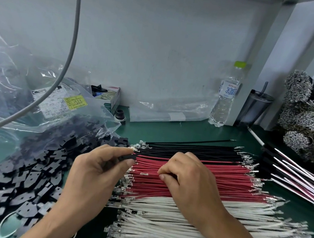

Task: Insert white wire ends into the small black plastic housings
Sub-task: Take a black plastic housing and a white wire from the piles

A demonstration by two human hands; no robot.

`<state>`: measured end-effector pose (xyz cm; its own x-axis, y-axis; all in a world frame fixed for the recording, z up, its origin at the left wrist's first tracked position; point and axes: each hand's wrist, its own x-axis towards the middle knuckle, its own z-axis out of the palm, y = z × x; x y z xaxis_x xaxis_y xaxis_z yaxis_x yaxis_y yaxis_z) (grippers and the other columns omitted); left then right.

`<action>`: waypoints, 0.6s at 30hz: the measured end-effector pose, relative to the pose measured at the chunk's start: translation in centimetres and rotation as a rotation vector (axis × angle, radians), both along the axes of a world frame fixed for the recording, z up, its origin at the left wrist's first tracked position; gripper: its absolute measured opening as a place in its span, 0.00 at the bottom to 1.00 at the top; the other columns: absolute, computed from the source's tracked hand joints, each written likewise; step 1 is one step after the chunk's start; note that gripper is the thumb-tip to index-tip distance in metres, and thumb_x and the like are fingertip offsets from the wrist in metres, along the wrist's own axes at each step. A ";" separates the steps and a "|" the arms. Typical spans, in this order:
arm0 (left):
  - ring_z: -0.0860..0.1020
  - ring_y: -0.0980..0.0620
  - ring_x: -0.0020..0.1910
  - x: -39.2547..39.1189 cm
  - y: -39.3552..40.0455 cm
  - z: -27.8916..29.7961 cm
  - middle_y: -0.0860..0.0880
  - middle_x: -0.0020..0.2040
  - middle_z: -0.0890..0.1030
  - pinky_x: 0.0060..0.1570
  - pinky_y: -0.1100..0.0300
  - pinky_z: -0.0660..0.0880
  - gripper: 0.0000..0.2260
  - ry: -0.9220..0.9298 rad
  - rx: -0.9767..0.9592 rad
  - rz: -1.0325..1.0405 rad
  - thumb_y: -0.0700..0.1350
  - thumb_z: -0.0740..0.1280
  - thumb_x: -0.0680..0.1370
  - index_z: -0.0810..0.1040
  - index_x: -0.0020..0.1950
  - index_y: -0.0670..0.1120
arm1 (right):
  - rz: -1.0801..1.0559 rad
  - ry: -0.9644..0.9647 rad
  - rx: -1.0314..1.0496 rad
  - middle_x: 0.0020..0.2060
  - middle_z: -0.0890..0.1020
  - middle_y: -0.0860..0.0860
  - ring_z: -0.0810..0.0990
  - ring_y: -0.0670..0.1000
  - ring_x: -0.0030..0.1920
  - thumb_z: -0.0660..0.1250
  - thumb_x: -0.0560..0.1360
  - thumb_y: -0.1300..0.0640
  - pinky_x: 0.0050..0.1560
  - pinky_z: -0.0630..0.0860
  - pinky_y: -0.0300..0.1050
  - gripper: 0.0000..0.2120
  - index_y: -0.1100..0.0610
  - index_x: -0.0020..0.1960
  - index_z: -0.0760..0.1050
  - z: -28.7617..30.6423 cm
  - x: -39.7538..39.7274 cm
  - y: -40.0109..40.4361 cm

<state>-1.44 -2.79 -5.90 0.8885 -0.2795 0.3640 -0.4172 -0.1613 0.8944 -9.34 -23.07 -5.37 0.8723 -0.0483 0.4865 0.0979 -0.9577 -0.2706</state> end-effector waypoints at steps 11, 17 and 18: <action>0.82 0.49 0.34 -0.2 0.2 1.0 0.43 0.40 0.86 0.40 0.59 0.83 0.10 0.206 -0.225 -0.101 0.48 0.77 0.69 0.89 0.49 0.54 | 0.088 -0.253 0.135 0.42 0.80 0.46 0.79 0.47 0.44 0.72 0.77 0.59 0.43 0.79 0.42 0.07 0.55 0.54 0.86 1.4 -0.9 -0.6; 0.81 0.47 0.35 -0.4 0.3 1.6 0.41 0.39 0.86 0.42 0.63 0.81 0.12 0.269 -0.265 -0.254 0.48 0.76 0.69 0.89 0.50 0.48 | 0.145 -0.338 0.169 0.42 0.78 0.47 0.78 0.48 0.43 0.69 0.79 0.58 0.40 0.77 0.42 0.09 0.54 0.56 0.86 1.5 -1.3 0.0; 0.81 0.47 0.35 -0.5 0.4 1.6 0.41 0.38 0.85 0.43 0.63 0.81 0.12 0.278 -0.269 -0.270 0.48 0.76 0.69 0.89 0.50 0.47 | 0.141 -0.344 0.153 0.42 0.78 0.47 0.78 0.48 0.43 0.70 0.78 0.58 0.40 0.77 0.43 0.08 0.54 0.56 0.85 1.5 -1.3 0.1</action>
